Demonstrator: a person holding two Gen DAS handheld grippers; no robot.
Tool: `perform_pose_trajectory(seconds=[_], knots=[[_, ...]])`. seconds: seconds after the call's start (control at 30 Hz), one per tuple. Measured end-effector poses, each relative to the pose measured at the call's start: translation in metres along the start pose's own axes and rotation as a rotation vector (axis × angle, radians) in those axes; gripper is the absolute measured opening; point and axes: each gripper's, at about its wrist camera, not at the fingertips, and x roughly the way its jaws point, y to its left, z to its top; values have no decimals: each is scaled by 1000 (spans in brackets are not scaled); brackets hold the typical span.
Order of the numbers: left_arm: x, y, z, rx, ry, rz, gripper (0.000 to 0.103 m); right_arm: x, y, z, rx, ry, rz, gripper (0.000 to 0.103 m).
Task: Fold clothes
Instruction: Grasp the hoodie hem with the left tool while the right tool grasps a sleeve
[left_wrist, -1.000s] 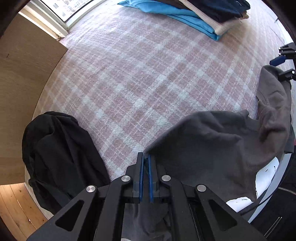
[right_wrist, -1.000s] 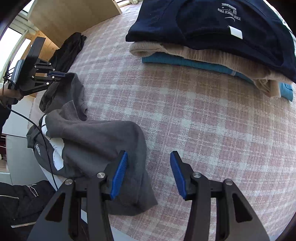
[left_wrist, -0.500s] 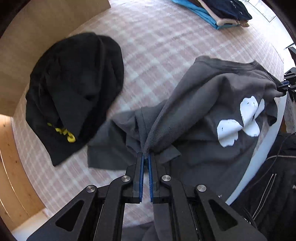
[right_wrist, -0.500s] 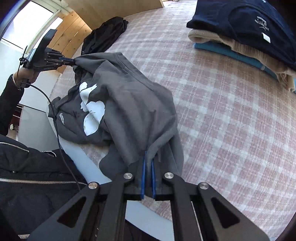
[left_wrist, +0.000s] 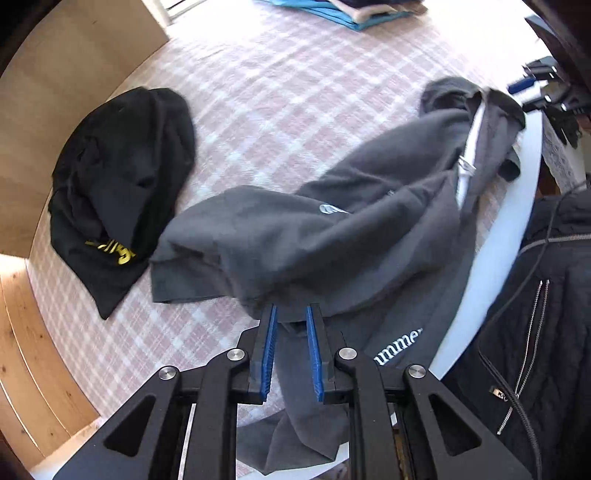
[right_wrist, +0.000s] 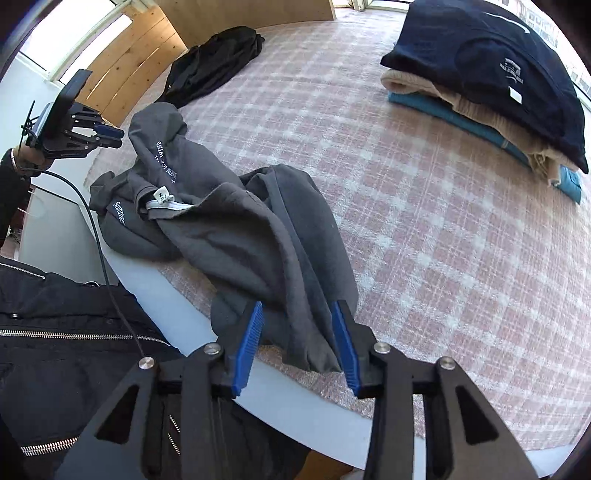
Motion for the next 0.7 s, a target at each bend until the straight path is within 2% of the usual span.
perform_pose_trajectory(seconds=[0.17, 0.33, 0.43, 0.47, 0.5, 0.57, 0.67, 0.7], knots=[[21, -45, 1, 123, 24, -29, 22, 17, 13, 10, -63, 25, -10, 39], [36, -56, 12, 170, 33, -17, 21, 28, 11, 19, -97, 42, 0, 39], [38, -56, 21, 153, 43, -65, 18, 34, 10, 26, -112, 44, 17, 39], [39, -56, 24, 146, 46, -77, 10, 36, 10, 28, -118, 46, 15, 40], [36, -55, 26, 141, 45, -84, 7, 40, 10, 30, -124, 51, 8, 40], [25, -46, 33, 117, 24, -99, 6, 47, 11, 31, -141, 58, 16, 40], [3, -24, 49, 63, -14, -117, 6, 51, 9, 33, -131, 55, 72, 39], [-4, -14, 58, 50, -29, -110, 6, 50, 7, 34, -124, 56, 78, 30]])
